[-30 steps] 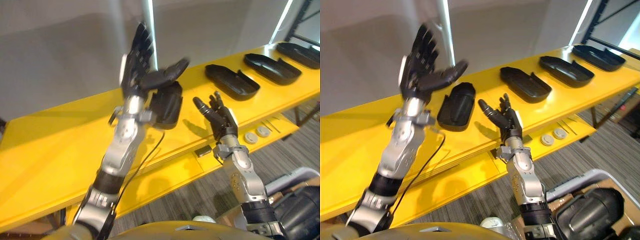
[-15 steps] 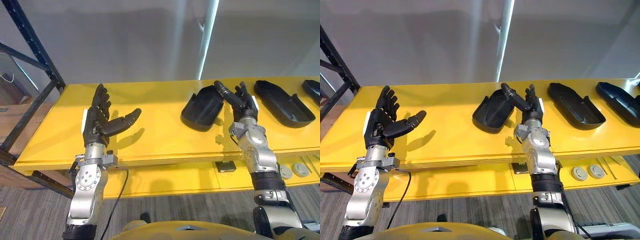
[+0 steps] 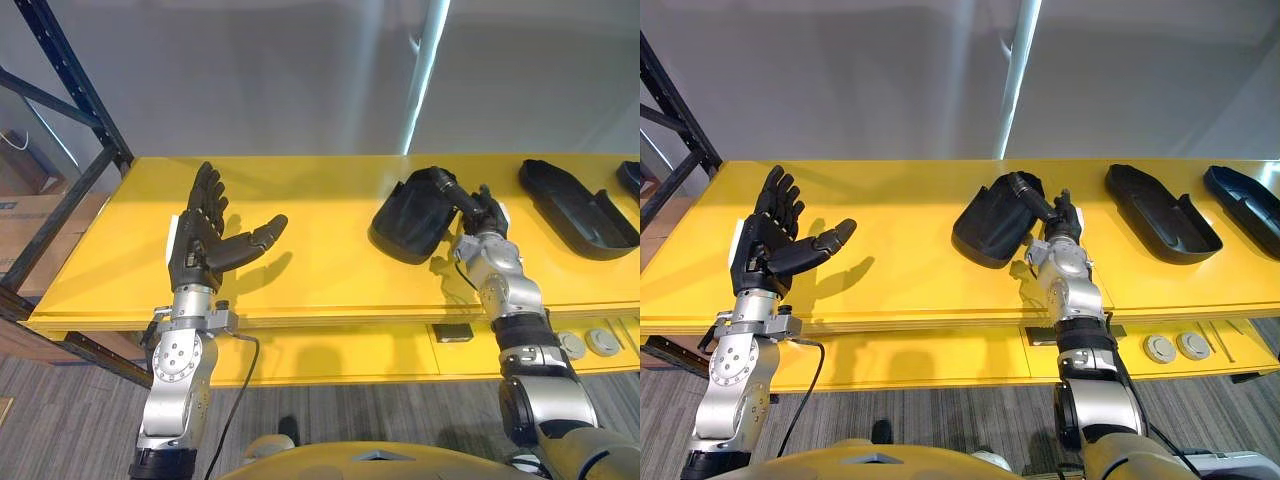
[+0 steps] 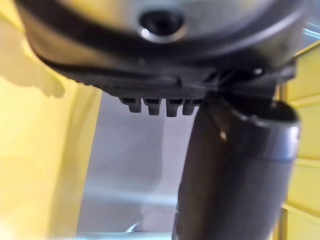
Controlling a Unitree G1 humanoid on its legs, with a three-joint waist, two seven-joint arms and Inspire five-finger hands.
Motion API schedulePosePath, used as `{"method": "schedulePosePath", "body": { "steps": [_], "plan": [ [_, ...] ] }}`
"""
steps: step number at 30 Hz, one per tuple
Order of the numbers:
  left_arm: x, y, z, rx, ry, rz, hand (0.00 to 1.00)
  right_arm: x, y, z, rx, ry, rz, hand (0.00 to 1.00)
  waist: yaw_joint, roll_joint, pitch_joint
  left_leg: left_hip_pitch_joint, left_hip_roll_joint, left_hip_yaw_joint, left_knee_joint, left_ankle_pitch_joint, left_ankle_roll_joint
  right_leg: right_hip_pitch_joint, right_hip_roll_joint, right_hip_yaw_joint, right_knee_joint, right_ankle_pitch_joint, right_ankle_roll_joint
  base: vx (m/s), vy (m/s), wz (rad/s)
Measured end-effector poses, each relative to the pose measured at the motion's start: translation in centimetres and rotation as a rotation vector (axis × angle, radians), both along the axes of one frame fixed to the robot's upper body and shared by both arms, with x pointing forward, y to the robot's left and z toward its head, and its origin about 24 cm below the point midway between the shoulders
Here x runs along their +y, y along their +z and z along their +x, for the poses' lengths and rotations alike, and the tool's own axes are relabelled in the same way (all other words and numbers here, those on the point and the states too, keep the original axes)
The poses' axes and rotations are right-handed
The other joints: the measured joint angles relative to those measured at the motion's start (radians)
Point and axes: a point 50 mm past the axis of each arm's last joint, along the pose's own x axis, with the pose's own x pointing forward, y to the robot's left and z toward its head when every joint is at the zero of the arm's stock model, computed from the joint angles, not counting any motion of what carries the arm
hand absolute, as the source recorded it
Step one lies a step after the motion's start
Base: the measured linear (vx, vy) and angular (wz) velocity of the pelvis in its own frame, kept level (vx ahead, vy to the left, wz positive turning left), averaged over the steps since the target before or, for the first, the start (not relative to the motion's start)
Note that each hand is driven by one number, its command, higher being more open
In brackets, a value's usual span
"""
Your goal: Walk over and take three plastic housings, then place them on the shelf
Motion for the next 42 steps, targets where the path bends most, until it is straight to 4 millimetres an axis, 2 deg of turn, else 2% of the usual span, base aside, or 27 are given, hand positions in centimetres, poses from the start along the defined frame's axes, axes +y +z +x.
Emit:
{"method": "schedulePosePath", "body": {
  "steps": [3,6,13,17,26,29,31,32,35,36,38,42],
  "plan": [
    [-0.2,0.1,0.1,-0.008,-0.025,-0.013,1.0,-0.1,1.0,1.0,-0.002,0.004,-0.003,1.0,0.003,0.002,0.023,0.0,0.001,-0.007,0.0,0.0,-0.001,0.006,0.001,-0.006,-0.002,0.001,-0.001,0.0,0.003,0.06],
    [-0.5,0.1,0.2,-0.008,-0.071,-0.016,1.0,-1.0,1.3,1.5,0.02,-0.005,-0.002,1.0,0.025,0.003,0.024,-0.001,0.002,-0.01,0.0,-0.001,-0.001,0.009,0.004,-0.006,-0.006,0.0,-0.001,0.0,0.003,0.04],
    [-0.3,0.1,0.4,-0.002,-0.126,0.026,1.0,-1.5,2.8,2.9,0.022,0.042,0.0,1.0,0.034,0.015,0.039,0.0,0.005,-0.016,0.0,0.0,-0.001,0.015,0.013,-0.007,-0.01,0.0,-0.003,0.0,-0.001,0.02],
    [-0.7,-0.3,1.1,0.019,-0.17,0.042,1.0,-2.6,3.4,3.1,0.022,0.035,-0.014,1.0,0.052,0.015,0.041,-0.007,0.008,-0.019,0.0,0.001,-0.003,0.016,0.017,-0.011,-0.022,0.002,-0.006,0.0,0.0,0.0],
    [-2.3,-1.3,1.8,0.09,-0.314,0.08,1.0,-2.2,6.5,4.2,-0.081,0.056,-0.114,1.0,0.051,0.015,0.052,-0.006,0.011,-0.016,0.004,0.002,-0.001,0.015,0.02,-0.011,-0.022,0.002,-0.006,0.01,-0.001,0.0],
    [-2.5,-1.2,2.7,0.111,-0.344,0.068,1.0,-1.5,8.5,4.3,-0.172,0.061,-0.186,1.0,0.043,0.017,0.053,-0.002,0.013,-0.006,0.004,0.0,-0.002,0.013,0.022,0.0,-0.022,0.002,-0.006,0.0,-0.001,-0.1],
    [-2.2,-1.3,2.8,0.128,-0.344,0.084,1.0,-0.6,10.7,3.8,-0.292,0.071,-0.216,1.0,0.032,0.021,0.056,0.007,0.015,0.01,0.004,-0.006,-0.004,0.011,0.021,0.019,-0.02,0.002,-0.006,0.0,0.013,-0.26],
    [-2.1,-1.5,3.0,0.148,-0.326,0.087,1.0,0.2,12.5,2.3,-0.444,0.089,-0.271,1.0,0.018,0.023,0.056,0.017,0.016,0.027,0.004,-0.016,-0.009,0.01,0.018,0.032,-0.015,0.002,-0.005,0.02,0.021,-0.3],
    [-1.7,-1.3,3.8,0.159,-0.294,0.09,1.0,1.0,13.6,-0.1,-0.584,0.105,-0.34,1.0,-0.005,0.023,0.056,0.022,0.017,0.047,0.003,-0.019,-0.005,-0.001,0.017,0.051,-0.005,0.001,-0.006,0.01,0.014,-0.26],
    [-1.5,-1.3,4.5,0.173,-0.27,0.093,1.0,1.2,13.3,-1.7,-0.628,0.105,-0.375,1.0,-0.024,0.022,0.056,0.032,0.017,0.06,0.0,-0.022,-0.003,-0.001,0.017,0.059,0.0,0.0,-0.005,0.01,0.015,-0.27],
    [-0.9,-1.2,4.9,0.184,-0.232,0.097,1.0,1.2,12.5,-2.8,-0.637,0.101,-0.373,1.0,-0.042,0.02,0.057,0.044,0.017,0.078,0.0,-0.032,-0.009,-0.002,0.016,0.078,0.006,-0.003,-0.004,0.0,0.019,-0.32],
    [0.2,-1.4,6.1,0.222,-0.141,0.134,1.0,-0.4,9.1,-5.0,-0.545,0.075,-0.37,1.0,-0.088,0.02,0.056,0.058,0.019,0.111,-0.001,-0.037,-0.011,-0.012,0.017,0.108,0.011,-0.01,-0.007,-0.01,0.015,-0.27]
  ]
}}
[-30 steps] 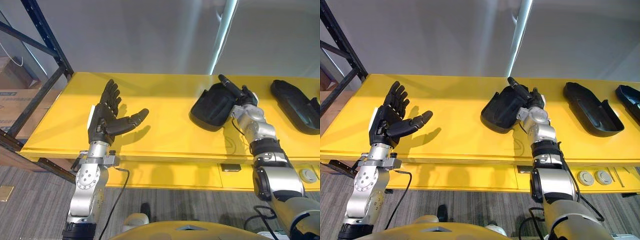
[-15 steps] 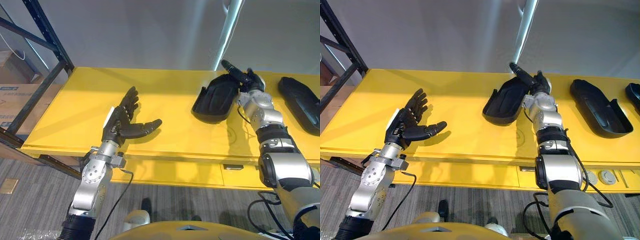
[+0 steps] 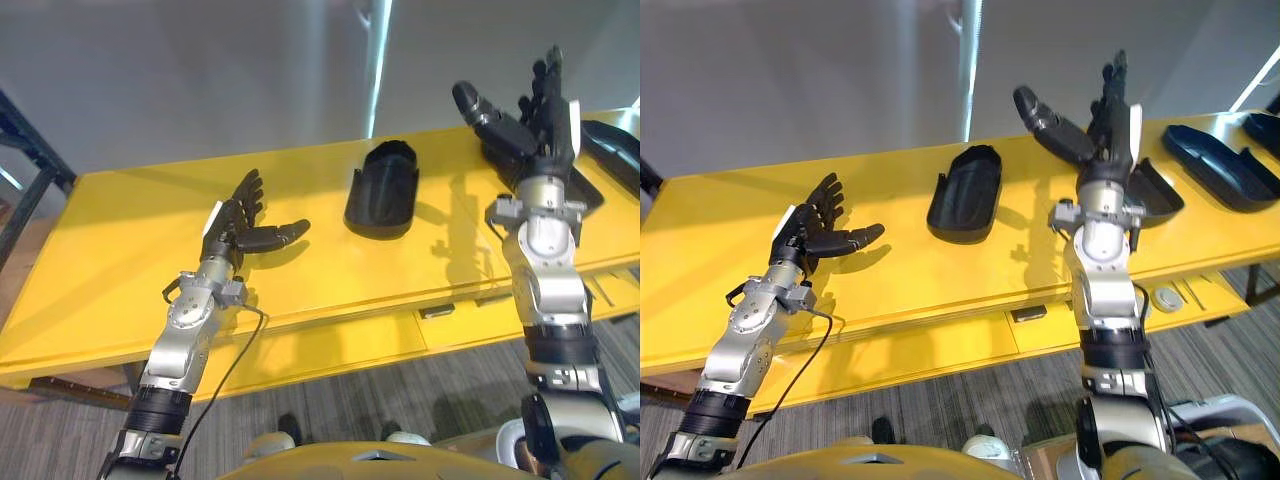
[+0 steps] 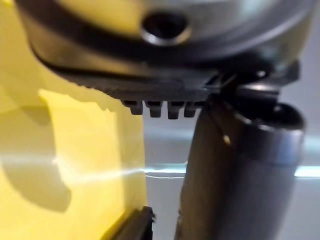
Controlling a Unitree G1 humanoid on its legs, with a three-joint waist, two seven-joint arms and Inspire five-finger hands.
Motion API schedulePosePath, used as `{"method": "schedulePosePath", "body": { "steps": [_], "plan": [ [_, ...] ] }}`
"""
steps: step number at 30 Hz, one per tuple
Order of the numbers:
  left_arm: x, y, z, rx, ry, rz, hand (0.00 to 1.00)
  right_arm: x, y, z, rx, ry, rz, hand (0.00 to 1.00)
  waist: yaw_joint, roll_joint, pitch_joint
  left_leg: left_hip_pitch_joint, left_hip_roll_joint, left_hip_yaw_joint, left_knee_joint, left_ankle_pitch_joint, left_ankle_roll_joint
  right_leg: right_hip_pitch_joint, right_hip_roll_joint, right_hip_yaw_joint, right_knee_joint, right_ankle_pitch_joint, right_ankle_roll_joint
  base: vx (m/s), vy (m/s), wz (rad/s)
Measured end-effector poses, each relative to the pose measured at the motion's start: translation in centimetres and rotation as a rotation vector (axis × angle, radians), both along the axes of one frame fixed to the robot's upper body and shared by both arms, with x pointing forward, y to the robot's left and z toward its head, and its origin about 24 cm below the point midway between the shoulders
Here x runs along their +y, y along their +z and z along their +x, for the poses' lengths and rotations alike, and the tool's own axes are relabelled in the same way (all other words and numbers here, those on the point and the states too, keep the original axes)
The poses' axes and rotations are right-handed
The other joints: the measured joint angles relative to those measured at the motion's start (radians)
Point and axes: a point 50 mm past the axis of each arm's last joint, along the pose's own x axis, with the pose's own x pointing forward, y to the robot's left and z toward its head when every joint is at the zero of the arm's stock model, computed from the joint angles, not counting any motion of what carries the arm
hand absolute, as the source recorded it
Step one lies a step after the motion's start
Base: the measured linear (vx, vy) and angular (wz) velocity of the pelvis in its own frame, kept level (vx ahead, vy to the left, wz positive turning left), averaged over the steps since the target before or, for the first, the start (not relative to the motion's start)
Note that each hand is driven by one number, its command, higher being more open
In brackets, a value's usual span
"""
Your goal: Walk over and take three plastic housings, then place them on the shelf
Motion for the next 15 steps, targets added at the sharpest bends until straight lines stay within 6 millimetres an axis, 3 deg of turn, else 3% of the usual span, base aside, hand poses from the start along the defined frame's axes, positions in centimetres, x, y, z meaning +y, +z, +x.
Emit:
{"method": "schedulePosePath", "body": {
  "steps": [3,6,9,15],
  "plan": [
    [0.4,-0.8,0.5,0.04,0.047,0.027,1.0,-1.0,-1.5,-1.8,0.039,-0.022,-0.003,1.0,-0.013,0.002,-0.002,-0.003,0.006,0.024,0.0,-0.002,-0.003,-0.018,0.006,0.025,-0.001,-0.001,0.005,0.01,-0.002,-0.21],
    [1.1,-2.4,0.5,0.114,0.099,0.029,1.0,-0.9,-2.1,-3.4,0.016,-0.016,0.036,1.0,-0.037,0.0,-0.007,-0.003,0.011,0.042,0.0,-0.001,-0.002,-0.028,0.012,0.042,-0.002,0.009,0.001,0.03,-0.005,-0.16],
    [1.7,-2.7,0.5,0.128,0.157,0.022,1.0,-0.9,-3.2,-5.3,0.0,-0.008,0.075,1.0,-0.054,-0.006,-0.032,-0.004,0.017,0.049,0.0,-0.002,-0.004,-0.033,0.018,0.052,-0.002,0.011,0.0,0.05,-0.015,-0.1],
    [2.9,-3.8,0.4,0.181,0.281,0.009,1.0,-0.9,-4.6,-7.2,0.016,0.035,0.104,1.0,-0.078,-0.004,-0.051,0.004,0.016,0.089,0.0,-0.014,-0.013,-0.05,0.02,0.1,0.0,0.012,0.003,-0.01,0.017,-0.19]
  ]
}}
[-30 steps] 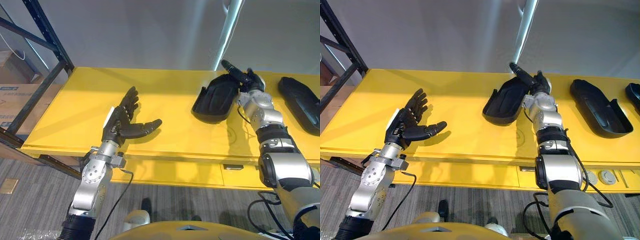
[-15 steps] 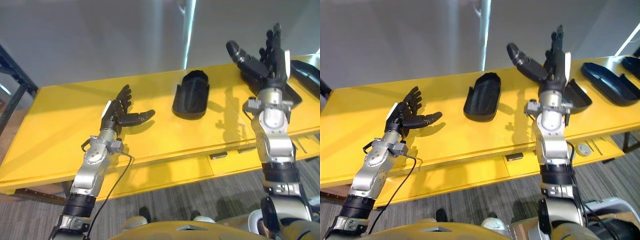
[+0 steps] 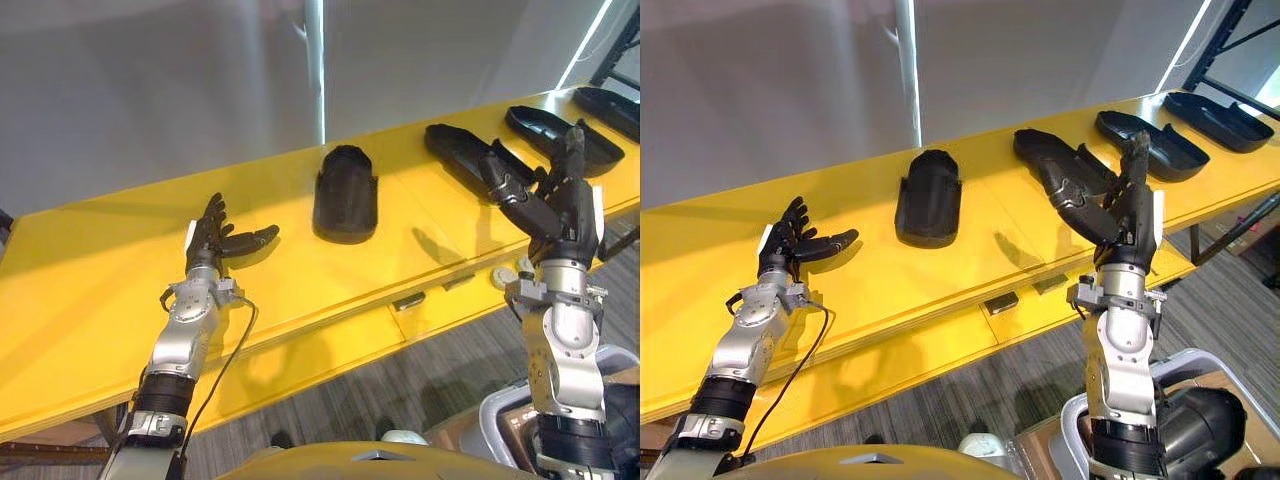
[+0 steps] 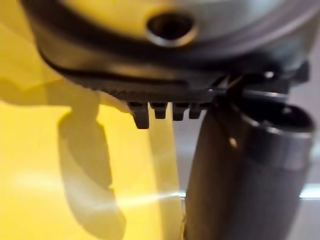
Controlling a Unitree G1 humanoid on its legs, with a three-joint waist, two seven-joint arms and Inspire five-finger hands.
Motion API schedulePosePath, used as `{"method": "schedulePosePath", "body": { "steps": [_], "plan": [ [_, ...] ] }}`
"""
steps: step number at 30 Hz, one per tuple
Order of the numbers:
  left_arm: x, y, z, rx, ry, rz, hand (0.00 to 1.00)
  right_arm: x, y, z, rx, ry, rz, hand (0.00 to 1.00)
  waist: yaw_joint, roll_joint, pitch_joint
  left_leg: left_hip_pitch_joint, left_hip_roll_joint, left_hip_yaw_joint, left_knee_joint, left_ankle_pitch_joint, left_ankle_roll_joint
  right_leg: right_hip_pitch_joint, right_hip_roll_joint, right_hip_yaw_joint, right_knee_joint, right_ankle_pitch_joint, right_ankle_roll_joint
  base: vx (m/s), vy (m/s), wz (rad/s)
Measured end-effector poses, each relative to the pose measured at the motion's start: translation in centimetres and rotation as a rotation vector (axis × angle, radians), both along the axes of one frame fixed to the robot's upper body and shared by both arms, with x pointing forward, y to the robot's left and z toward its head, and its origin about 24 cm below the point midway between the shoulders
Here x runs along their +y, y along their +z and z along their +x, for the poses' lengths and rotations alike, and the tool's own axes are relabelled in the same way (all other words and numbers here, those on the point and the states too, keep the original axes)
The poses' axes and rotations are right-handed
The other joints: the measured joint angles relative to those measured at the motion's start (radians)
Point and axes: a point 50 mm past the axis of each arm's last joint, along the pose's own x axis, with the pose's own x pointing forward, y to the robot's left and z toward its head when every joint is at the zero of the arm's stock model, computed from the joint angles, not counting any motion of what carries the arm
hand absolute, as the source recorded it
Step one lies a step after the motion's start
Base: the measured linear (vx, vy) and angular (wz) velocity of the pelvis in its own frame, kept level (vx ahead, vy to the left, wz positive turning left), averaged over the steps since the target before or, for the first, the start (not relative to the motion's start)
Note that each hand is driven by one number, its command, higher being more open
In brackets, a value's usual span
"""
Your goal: Walk over and take three plastic housings, then place them on the shelf
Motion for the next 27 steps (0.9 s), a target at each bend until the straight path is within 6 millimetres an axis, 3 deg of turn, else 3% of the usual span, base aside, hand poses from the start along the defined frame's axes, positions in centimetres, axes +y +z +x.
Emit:
{"method": "schedulePosePath", "body": {
  "steps": [7,19,27],
  "plan": [
    [-0.2,-0.7,0.0,0.026,0.011,-0.047,1.0,-0.4,0.2,-1.6,-0.03,0.049,0.074,1.0,-0.015,0.01,-0.007,0.004,-0.001,0.036,0.0,0.0,0.002,-0.016,-0.001,0.037,0.001,-0.002,0.005,-0.03,0.022,-0.16],
    [0.3,-1.1,0.3,0.04,0.029,-0.135,1.0,-0.1,-0.2,-2.0,-0.015,0.108,0.069,1.0,-0.026,0.007,-0.008,0.005,-0.006,0.062,0.0,0.0,0.003,-0.03,-0.003,0.07,0.002,0.009,0.024,0.0,0.012,-0.05],
    [0.0,-1.0,0.2,0.014,0.069,-0.129,1.0,2.2,-3.7,-3.0,0.154,0.196,0.132,1.0,-0.029,0.003,-0.006,-0.008,-0.008,0.081,0.0,-0.003,0.008,-0.05,-0.004,0.091,0.004,0.012,0.028,0.0,0.01,-0.06]
  ]
}}
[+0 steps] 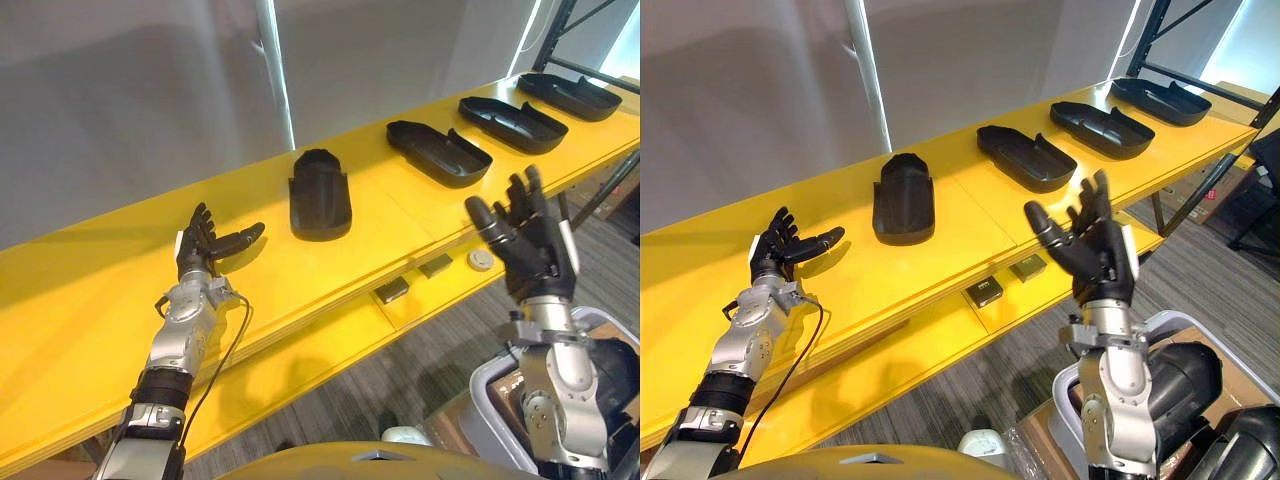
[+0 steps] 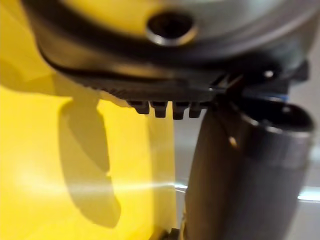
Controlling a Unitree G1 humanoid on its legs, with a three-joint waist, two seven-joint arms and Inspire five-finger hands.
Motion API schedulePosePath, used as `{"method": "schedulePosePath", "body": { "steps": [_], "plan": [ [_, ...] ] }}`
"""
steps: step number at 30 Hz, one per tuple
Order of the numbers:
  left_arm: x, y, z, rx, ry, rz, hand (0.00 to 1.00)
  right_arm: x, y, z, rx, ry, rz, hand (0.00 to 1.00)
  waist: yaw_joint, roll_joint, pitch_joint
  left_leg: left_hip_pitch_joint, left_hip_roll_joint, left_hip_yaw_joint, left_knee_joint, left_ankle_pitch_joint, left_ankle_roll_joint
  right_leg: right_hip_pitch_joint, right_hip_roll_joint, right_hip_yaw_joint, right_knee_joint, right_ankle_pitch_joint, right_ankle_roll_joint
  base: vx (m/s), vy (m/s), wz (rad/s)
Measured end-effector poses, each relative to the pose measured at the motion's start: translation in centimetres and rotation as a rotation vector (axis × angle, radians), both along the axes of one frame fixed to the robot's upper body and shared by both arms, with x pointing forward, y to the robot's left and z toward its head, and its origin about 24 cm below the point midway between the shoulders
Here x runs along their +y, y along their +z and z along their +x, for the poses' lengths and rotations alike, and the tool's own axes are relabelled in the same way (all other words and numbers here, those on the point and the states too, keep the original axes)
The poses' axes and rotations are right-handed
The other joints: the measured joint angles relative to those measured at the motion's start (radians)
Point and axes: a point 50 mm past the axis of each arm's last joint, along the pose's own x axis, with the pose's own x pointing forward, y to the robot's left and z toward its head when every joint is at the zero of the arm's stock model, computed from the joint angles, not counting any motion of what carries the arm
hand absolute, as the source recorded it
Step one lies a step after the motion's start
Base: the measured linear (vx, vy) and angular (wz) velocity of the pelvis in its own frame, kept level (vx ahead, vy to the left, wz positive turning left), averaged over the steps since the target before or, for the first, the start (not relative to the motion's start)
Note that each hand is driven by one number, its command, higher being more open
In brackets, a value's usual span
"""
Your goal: Walk over and take three plastic housings, then place them on the shelf
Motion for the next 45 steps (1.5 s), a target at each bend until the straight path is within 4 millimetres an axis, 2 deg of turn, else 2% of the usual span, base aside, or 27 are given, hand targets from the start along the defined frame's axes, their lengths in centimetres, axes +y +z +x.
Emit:
{"method": "schedulePosePath", "body": {
  "steps": [5,11,17,20,22,26,31,45],
  "plan": [
    [-0.6,2.0,0.3,-0.111,0.011,0.002,1.0,0.8,-0.2,0.1,-0.007,0.009,0.039,1.0,-0.002,-0.018,0.027,-0.06,-0.005,-0.007,0.001,0.012,0.013,-0.059,-0.008,0.003,0.01,0.005,0.007,0.0,0.011,0.11],
    [-1.9,6.3,1.3,-0.317,-0.025,-0.004,1.0,1.7,0.7,1.1,-0.069,0.02,0.053,1.0,0.0,-0.04,0.131,-0.112,-0.017,-0.008,0.005,0.028,0.026,-0.105,-0.017,0.005,0.019,0.01,0.015,-0.01,0.009,0.15],
    [-2.3,7.1,1.3,-0.352,-0.042,-0.004,1.0,1.9,0.6,1.0,-0.069,0.022,0.057,1.0,0.0,-0.043,0.155,-0.112,-0.026,0.004,0.02,0.018,0.034,-0.103,-0.025,0.02,0.02,0.014,0.02,0.04,0.012,-0.03],
    [-2.5,7.8,1.7,-0.373,-0.051,-0.005,1.0,1.9,0.7,0.9,-0.073,0.026,0.054,1.0,-0.001,-0.043,0.187,-0.123,-0.02,0.007,0.091,-0.028,0.035,-0.089,-0.035,0.025,0.025,0.013,0.018,0.02,0.013,-0.05],
    [-2.7,8.6,1.8,-0.4,-0.061,-0.004,1.0,1.8,0.7,0.9,-0.075,0.027,0.054,1.0,-0.002,-0.041,0.207,-0.155,-0.011,0.01,0.152,-0.064,0.044,-0.1,-0.039,0.029,0.032,0.012,0.018,0.0,0.01,-0.02],
    [-3.1,9.7,2.1,-0.44,-0.076,-0.002,1.0,1.9,0.8,0.9,-0.079,0.03,0.053,1.0,-0.001,-0.04,0.229,-0.217,0.017,0.005,0.266,-0.115,0.042,-0.112,-0.036,0.028,0.036,0.013,0.019,-0.02,0.007,0.01],
    [-3.8,11.3,2.5,-0.497,-0.11,0.0,1.0,2.4,1.9,0.8,-0.129,0.049,0.05,1.0,0.001,-0.037,0.271,-0.267,0.038,0.007,0.368,-0.17,0.054,-0.129,-0.036,0.038,0.052,0.013,0.019,-0.05,0.036,-0.04],
    [-5.0,11.4,2.4,-0.506,-0.158,-0.037,1.0,2.8,1.6,0.0,-0.122,0.057,0.056,1.0,0.0,-0.036,0.273,-0.265,0.041,0.035,0.405,-0.205,0.055,-0.133,-0.046,0.055,0.068,0.015,0.028,-0.02,0.015,-0.03]
  ]
}}
